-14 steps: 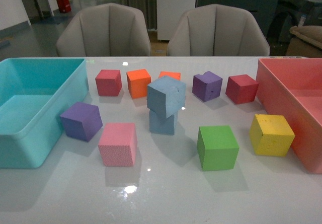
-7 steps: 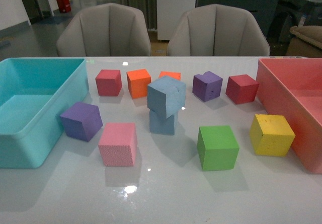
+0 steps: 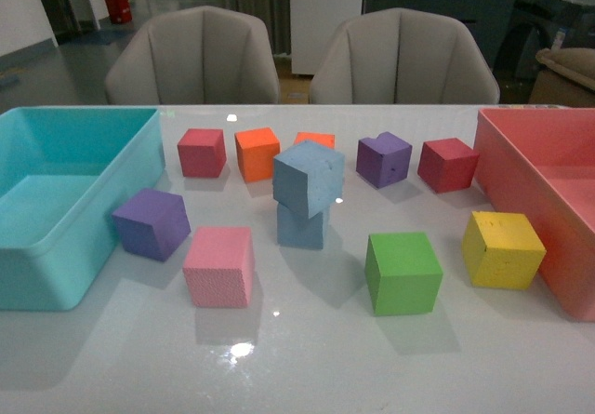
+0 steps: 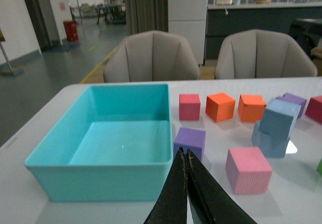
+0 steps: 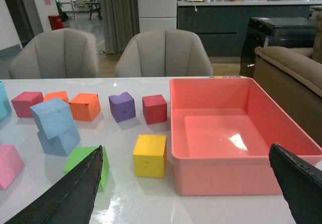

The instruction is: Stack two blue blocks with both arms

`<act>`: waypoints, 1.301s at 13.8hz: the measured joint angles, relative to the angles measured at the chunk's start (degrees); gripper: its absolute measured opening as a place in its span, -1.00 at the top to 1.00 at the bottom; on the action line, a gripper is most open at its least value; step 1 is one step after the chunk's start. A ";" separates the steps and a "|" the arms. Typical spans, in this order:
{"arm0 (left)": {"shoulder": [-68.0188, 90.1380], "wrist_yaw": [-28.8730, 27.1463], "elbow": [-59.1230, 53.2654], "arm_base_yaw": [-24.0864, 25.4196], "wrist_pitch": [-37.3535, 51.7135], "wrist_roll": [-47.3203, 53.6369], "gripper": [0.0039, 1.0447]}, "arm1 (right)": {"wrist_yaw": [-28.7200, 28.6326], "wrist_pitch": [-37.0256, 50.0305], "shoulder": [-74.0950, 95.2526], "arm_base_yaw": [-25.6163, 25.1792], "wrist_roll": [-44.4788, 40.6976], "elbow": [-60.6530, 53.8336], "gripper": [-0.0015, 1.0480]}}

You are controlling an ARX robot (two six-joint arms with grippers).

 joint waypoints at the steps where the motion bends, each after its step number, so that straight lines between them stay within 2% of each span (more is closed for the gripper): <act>1: -0.02 0.04 -0.33 0.00 -1.27 -0.02 0.97 | 0.00 0.07 0.00 0.00 0.00 0.00 -0.87; 3: -0.04 0.13 -0.33 0.00 -0.85 0.00 0.97 | 0.00 0.02 0.00 0.00 0.00 0.00 -0.87; 4: -0.04 0.13 -0.33 0.00 -0.83 -0.09 0.90 | 0.00 0.00 0.00 0.00 0.00 0.00 -0.87; 11: -0.04 0.13 -0.33 0.00 -0.83 -0.11 -0.81 | 0.00 0.02 0.00 0.00 0.00 0.00 -0.87; 12: -0.02 0.11 -0.33 0.00 -0.83 -0.07 -0.91 | 0.00 0.02 0.00 0.00 0.00 0.00 -0.87; 18: -0.02 0.13 -0.33 0.00 -0.83 -0.09 -0.88 | 0.00 0.02 0.00 0.00 0.00 0.00 -0.87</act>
